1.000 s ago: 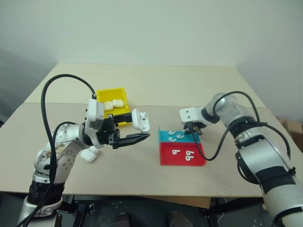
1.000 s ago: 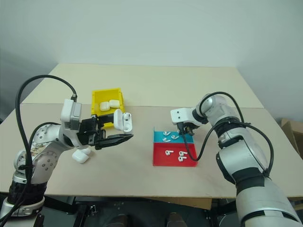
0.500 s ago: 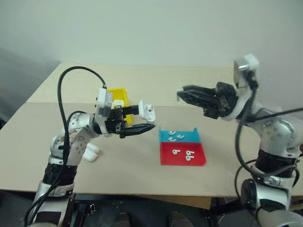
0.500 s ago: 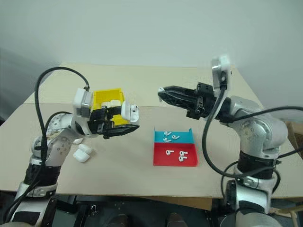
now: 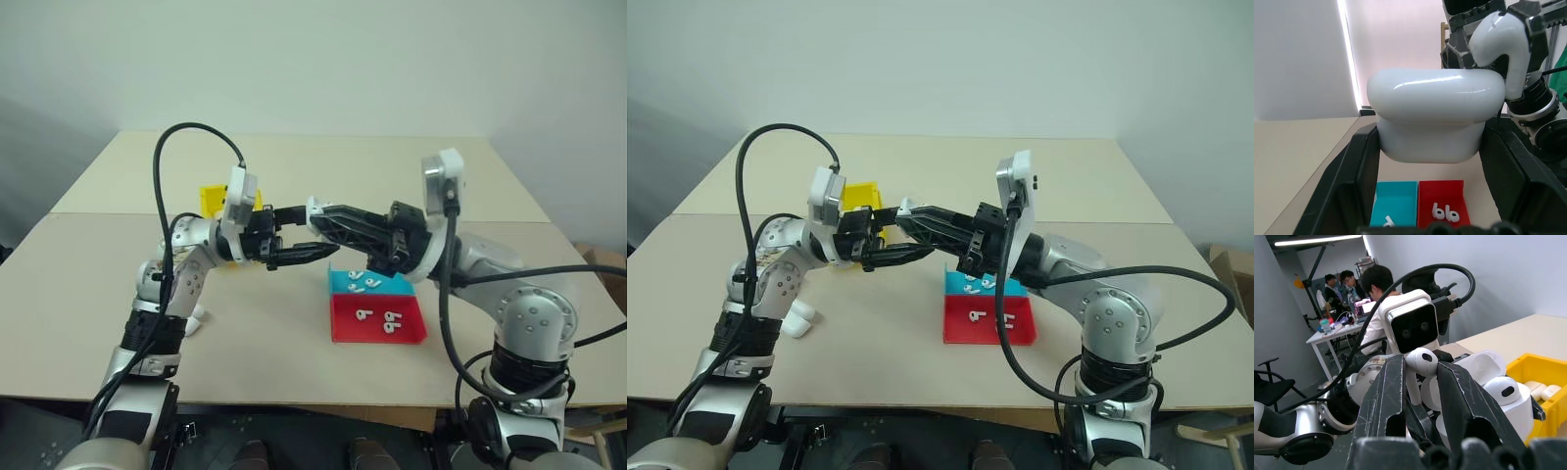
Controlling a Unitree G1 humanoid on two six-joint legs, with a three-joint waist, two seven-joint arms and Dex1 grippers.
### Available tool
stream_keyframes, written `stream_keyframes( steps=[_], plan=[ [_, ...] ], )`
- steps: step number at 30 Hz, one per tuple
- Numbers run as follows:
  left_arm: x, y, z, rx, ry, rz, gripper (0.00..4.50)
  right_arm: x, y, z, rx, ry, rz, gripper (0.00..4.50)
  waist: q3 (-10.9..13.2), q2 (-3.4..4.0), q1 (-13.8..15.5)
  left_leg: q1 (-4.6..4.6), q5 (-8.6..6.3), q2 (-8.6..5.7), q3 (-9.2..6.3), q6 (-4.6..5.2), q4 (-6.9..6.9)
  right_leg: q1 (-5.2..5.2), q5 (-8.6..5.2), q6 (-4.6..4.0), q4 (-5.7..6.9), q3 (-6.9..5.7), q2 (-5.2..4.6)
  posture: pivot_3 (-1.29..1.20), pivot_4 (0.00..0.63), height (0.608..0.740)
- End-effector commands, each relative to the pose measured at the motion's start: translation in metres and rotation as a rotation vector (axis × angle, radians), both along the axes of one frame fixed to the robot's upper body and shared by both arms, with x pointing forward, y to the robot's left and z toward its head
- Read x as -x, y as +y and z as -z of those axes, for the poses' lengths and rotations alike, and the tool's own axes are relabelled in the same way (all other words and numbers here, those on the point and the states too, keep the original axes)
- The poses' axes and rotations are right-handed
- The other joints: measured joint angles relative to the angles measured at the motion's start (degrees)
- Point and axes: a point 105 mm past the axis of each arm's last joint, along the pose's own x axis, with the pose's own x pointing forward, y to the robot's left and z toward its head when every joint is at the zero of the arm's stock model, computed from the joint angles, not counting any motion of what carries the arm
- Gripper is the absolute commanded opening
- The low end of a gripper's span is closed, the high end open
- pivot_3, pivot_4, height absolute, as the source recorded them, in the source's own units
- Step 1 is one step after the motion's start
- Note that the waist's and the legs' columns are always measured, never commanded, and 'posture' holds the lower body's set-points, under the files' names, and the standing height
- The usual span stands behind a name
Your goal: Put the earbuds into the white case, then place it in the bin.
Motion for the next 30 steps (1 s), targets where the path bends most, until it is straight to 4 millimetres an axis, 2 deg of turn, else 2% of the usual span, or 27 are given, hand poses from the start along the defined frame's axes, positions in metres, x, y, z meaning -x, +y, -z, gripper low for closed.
stream_keyframes(
  steps=[1, 12, 30],
  plan=[
    [0.006, 0.003, -0.013, 0.014, -0.060, 0.021, 2.77, -0.001, -0.006, 0.000, 0.000, -0.035, 0.028, 1.18, 0.00, 0.00, 0.01, 0.00, 0.00, 0.00, 0.00, 0.00, 0.00, 0.00, 0.00, 0.00, 0.00, 0.00, 0.00, 0.00, 0.150, 0.740],
    [0.008, 0.002, -0.010, 0.011, -0.062, 0.022, 2.77, -0.002, -0.012, -0.009, -0.035, -0.066, 0.040, 1.18, 0.00, 0.00, -0.03, -0.01, 0.00, 0.00, 0.00, 0.00, 0.00, 0.00, 0.00, 0.00, -0.02, 0.00, 0.00, 0.00, 0.150, 0.740],
    [0.006, 0.002, -0.015, 0.034, -0.062, 0.005, 2.77, -0.002, -0.007, 0.009, 0.049, -0.089, 0.047, 1.18, 0.00, 0.00, 0.03, -0.03, 0.00, 0.00, 0.00, 0.00, 0.00, 0.00, -0.01, 0.01, -0.06, 0.00, 0.00, 0.00, 0.150, 0.740]
  ],
)
